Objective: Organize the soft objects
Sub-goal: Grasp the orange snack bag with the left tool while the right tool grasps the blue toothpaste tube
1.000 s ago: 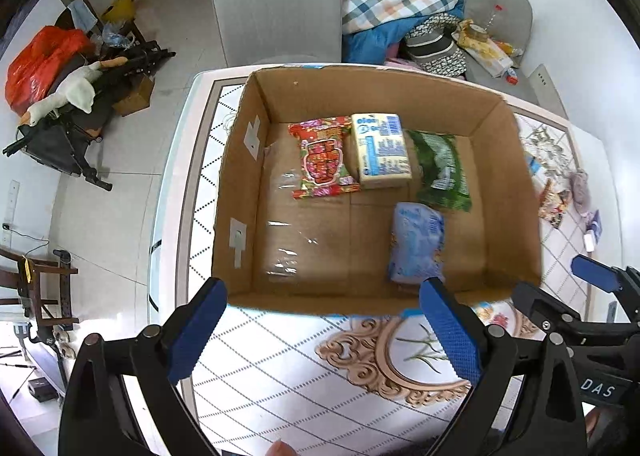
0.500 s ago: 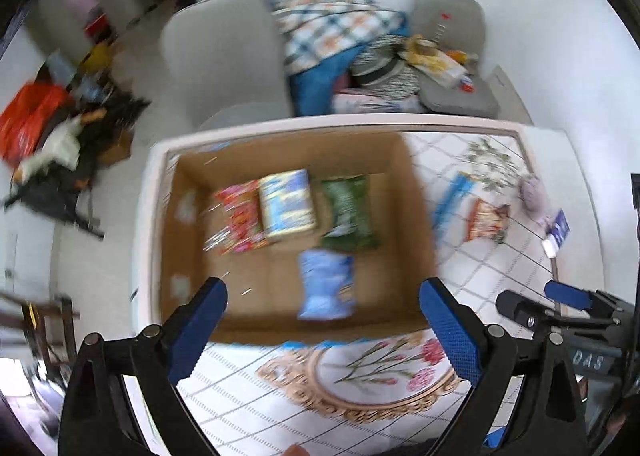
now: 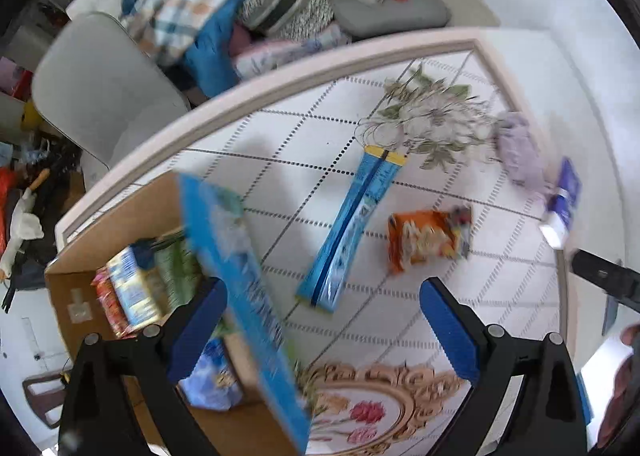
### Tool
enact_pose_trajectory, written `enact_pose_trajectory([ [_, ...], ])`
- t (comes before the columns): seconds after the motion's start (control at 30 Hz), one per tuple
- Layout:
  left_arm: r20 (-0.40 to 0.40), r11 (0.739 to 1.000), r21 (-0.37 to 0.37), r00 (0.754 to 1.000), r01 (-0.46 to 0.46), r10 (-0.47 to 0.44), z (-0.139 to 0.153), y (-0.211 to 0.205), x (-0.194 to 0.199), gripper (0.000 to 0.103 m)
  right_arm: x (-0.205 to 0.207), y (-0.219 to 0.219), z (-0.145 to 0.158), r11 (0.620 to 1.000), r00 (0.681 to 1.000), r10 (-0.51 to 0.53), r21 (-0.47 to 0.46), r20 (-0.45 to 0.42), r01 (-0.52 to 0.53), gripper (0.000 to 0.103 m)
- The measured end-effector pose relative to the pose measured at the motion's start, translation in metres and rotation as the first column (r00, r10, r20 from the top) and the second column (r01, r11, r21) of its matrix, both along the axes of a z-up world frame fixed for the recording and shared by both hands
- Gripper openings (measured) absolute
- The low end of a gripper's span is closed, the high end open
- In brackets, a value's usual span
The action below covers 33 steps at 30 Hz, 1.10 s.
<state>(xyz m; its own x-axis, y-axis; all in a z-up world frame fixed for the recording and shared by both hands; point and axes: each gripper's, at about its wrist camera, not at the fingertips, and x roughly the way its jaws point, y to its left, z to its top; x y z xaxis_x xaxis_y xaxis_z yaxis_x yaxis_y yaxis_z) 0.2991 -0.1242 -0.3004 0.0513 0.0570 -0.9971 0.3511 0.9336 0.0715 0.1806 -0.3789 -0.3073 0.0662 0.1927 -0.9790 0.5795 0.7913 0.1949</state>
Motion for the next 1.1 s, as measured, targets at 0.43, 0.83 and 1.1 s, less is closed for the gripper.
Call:
enact_pose_trajectory([
  [0.43,-0.196,1.0,-0.013,0.98,0.026,-0.028,-0.078,-0.038,0.046,0.077,0.02,-0.105,-0.082,0.979,0.969,-0.206,-0.029,-0.139,0.204,0.096],
  [0.83,-0.504,0.858,-0.198,0.8,-0.473,0.325,-0.09,-0.011,0.017,0.079,0.04,-0.112,-0.118,0.986,0.969,-0.168,-0.046,-0.182,0.162,0.058],
  [1.1,-0.556,0.763,-0.164,0.697,-0.626,0.452,-0.132,-0.023,0.019,0.079,0.035,-0.074,-0.121,0.998,0.98,0.038,-0.048,-0.196,-0.048,0.057],
])
